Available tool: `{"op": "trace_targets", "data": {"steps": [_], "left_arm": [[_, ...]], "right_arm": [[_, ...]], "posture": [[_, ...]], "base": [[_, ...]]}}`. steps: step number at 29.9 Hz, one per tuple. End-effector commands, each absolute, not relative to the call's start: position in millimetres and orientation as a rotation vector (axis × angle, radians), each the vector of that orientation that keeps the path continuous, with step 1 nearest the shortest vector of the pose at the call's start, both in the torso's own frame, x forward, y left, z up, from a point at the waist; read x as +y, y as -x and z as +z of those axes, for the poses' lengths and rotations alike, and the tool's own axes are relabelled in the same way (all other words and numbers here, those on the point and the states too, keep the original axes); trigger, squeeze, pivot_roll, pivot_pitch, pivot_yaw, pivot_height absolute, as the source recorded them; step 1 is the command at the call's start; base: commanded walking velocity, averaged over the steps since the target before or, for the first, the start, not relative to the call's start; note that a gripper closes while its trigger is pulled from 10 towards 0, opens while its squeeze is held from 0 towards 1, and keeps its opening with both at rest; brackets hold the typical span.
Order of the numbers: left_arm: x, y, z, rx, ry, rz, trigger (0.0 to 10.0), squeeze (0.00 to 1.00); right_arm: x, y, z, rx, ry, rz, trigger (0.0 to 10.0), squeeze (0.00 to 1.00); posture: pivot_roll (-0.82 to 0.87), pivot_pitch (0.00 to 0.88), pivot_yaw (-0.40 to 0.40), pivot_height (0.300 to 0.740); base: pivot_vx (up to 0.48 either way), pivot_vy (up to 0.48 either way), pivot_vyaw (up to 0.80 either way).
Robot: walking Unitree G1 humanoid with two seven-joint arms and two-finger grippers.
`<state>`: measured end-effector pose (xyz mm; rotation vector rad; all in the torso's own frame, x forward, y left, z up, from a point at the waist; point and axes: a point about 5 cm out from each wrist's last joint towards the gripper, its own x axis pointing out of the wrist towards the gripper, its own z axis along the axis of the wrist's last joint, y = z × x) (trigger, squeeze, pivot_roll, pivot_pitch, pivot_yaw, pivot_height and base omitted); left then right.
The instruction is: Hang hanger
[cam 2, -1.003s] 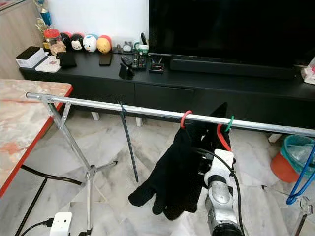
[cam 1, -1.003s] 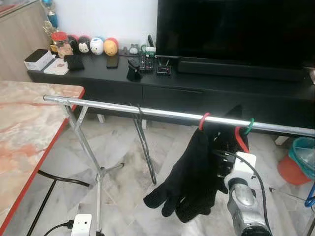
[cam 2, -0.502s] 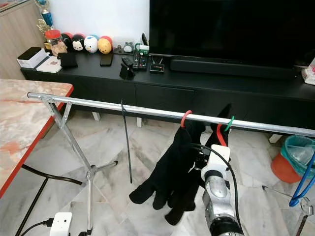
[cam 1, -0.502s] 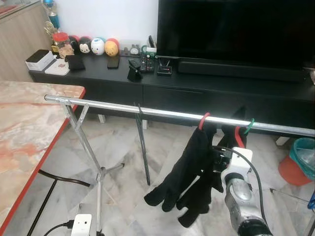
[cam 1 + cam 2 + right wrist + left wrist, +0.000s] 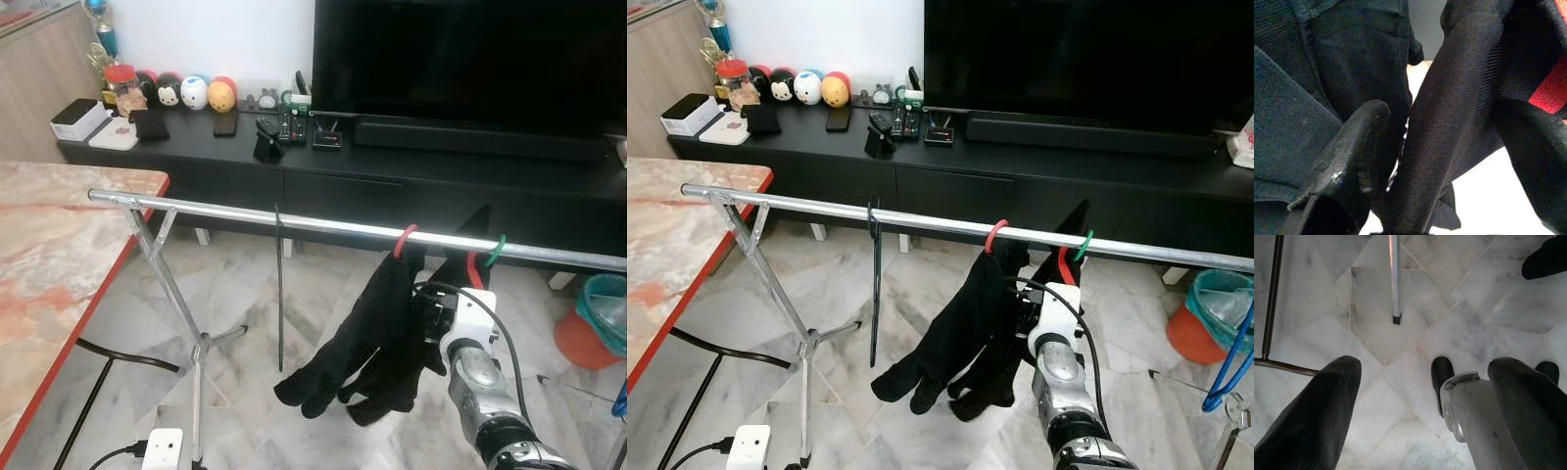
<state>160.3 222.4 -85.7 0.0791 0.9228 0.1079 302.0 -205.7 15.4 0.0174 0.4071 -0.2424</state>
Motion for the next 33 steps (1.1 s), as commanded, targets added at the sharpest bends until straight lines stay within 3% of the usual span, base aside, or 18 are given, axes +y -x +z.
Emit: {"op": "trace_targets", "data": {"steps": [1,33], "left_arm": [[221.0,-155.7,-88.1,0.941,-0.085,0.094,10.0,0.00],[220.6,-157.9,-87.1,0.928,-0.076,0.097,10.0,0.00]], "right_arm": [[-207.8,-305.3,18.5,0.401,-0.014,-0.248,0.0,0.00],[-203.0,-305.4,18.1,0.385,-0.004,-0.236,0.0,0.00]], "posture": [[-0.04,0.000,-0.020,0.740],[-0.04,0.000,-0.018,0.740]], "base": [[0.000,0.000,0.00],[0.000,0.000,0.00]]}}
